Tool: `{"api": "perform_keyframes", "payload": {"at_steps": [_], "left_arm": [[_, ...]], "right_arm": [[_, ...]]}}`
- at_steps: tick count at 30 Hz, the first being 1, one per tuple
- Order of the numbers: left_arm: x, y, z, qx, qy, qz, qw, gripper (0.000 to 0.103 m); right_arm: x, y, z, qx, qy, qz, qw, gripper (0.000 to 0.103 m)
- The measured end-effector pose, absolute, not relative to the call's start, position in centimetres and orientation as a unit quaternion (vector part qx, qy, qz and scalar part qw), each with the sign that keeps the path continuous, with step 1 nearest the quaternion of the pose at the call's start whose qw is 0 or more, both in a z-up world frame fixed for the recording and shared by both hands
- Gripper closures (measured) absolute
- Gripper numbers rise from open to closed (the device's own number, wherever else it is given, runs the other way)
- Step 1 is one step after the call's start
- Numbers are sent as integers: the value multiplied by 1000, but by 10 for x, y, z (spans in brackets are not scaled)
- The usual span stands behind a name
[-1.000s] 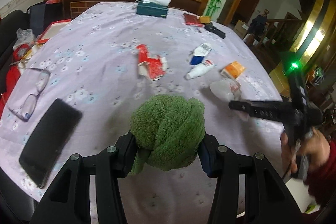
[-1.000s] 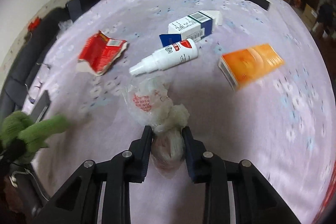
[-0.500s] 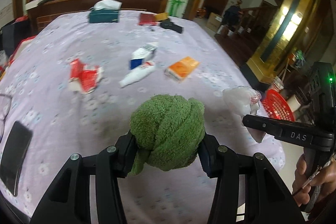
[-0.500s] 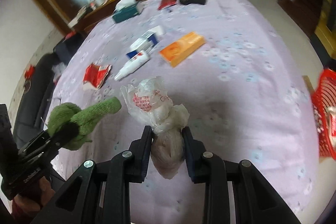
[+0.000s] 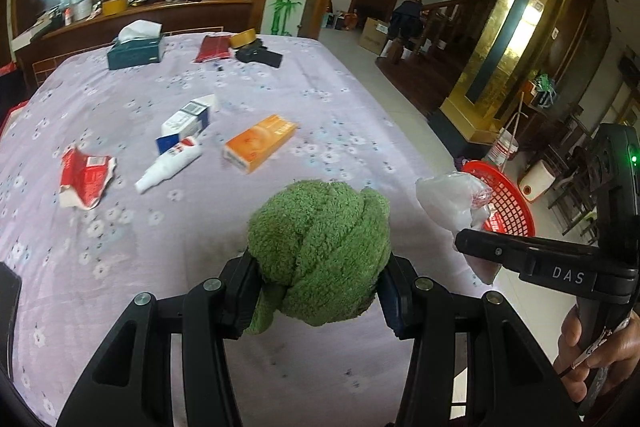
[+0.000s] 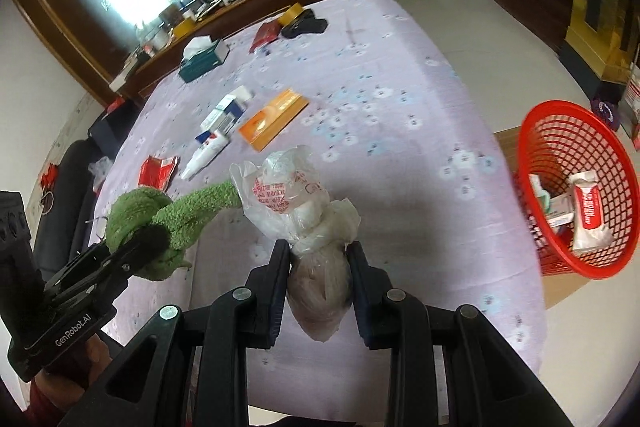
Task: Collect trash
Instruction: 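Carry the green towel and plastic bag to the red wastebasket with both tools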
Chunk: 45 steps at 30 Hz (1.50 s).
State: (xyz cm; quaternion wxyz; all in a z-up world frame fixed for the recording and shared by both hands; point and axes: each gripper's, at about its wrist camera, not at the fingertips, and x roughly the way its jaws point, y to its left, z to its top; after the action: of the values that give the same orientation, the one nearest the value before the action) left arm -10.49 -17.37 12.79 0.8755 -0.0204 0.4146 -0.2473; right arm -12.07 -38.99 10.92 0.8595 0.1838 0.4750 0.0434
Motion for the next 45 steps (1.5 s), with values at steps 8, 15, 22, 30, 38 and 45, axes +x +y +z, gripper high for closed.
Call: {"api": "perform_keyframes", "payload": {"at_steps": [8, 15, 22, 30, 38, 45], "left_arm": [[-109, -205, 136, -6, 408, -263, 874, 54], [-109, -227, 140, 1, 406, -276, 871, 54], [-110, -244, 144, 7, 402, -287, 869, 54], [-113, -263, 147, 16, 400, -304, 865, 54], [-115, -279, 149, 24, 398, -321, 859, 54], [-116, -294, 151, 30, 395, -333, 855, 54]], "right_arm": [[-131, -423, 112, 204, 464, 37, 861, 72], [-138, -445, 119, 217, 451, 28, 866, 72], [-151, -464, 123, 228, 441, 15, 868, 72], [-165, -484, 126, 244, 433, -4, 868, 72], [-177, -501, 128, 257, 424, -23, 868, 72], [-185, -518, 132, 268, 418, -39, 867, 72]]}}
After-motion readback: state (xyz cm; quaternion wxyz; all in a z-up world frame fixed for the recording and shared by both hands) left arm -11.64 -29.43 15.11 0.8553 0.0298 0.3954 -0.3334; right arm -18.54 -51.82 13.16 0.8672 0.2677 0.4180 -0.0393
